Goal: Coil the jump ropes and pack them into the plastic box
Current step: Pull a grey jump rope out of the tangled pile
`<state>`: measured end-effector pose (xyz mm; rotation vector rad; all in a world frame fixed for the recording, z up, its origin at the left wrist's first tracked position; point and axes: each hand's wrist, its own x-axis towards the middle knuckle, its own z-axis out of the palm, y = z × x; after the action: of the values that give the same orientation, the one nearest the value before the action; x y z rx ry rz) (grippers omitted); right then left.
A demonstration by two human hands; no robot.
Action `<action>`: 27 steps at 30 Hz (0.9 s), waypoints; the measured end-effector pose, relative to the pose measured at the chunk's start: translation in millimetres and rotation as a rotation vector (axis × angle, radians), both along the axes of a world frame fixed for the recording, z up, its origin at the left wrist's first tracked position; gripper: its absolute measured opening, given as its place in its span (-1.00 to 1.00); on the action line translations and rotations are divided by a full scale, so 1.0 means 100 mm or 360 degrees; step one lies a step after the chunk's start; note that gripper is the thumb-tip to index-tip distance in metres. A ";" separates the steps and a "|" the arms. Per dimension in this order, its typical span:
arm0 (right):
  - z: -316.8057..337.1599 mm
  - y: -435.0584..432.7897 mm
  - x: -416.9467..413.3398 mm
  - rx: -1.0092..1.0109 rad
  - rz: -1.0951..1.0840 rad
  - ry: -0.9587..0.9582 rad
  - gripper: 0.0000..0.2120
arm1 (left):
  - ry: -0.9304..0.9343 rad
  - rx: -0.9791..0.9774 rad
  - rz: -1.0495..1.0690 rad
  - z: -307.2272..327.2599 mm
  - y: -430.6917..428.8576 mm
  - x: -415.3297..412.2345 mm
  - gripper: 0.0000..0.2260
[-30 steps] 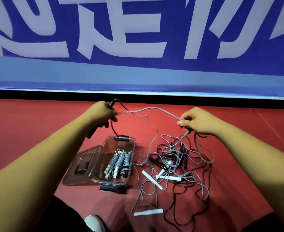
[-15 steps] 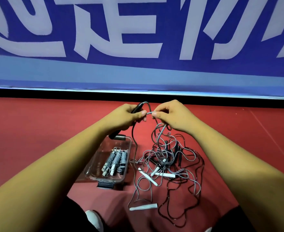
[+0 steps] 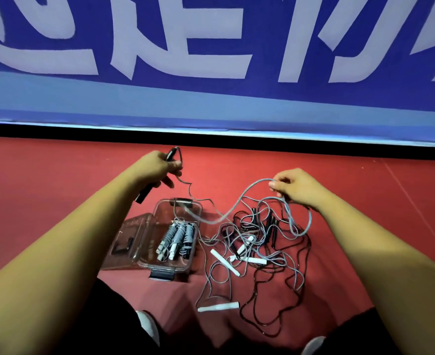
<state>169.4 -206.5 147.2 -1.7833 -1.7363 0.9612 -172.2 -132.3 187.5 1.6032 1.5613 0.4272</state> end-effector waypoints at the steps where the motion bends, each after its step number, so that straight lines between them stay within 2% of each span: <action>1: 0.04 0.01 -0.05 0.0043 0.0022 0.0021 -0.82 | 0.0004 -0.0011 -0.0059 0.00 -0.02 0.05 -0.82; 6: 0.23 0.01 -0.45 0.0151 0.0151 0.0159 -0.87 | -0.0488 -0.0161 -0.0238 0.05 -0.24 0.47 -0.74; 9: 0.38 0.04 -0.57 0.0393 0.0042 0.0341 -0.89 | -0.0432 -0.0152 -0.0522 0.04 -0.34 0.68 -0.69; 13: 0.44 0.03 -0.54 0.0304 0.0127 0.0530 -0.89 | -0.0552 0.0027 -0.0586 0.00 -0.31 0.80 -0.66; 17: 0.46 -0.01 -0.52 0.0246 0.0162 0.0532 -0.89 | -0.0537 0.0017 -0.0619 -0.04 -0.28 0.77 -0.87; 19: 0.43 0.00 -0.50 0.0143 0.0152 0.0547 -0.90 | -0.0693 0.0001 -0.0510 -0.03 -0.25 0.77 -0.83; 22: 0.32 0.01 -0.42 -0.0128 0.0198 0.0542 -0.88 | -0.0965 -0.0008 -0.0141 0.02 -0.14 0.75 -0.77; 25: 0.26 0.01 -0.29 -0.0238 0.0273 0.0186 -0.87 | -0.1059 0.0062 0.0208 0.01 -0.03 0.67 -0.74; 27: 0.24 0.01 -0.23 -0.0291 0.0249 0.0091 -0.84 | -0.1107 0.0131 0.0437 -0.01 0.04 0.58 -0.74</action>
<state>146.8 -205.4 171.7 -1.7298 -1.8237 1.2604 -114.2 -128.2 187.0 1.1117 1.2197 1.0799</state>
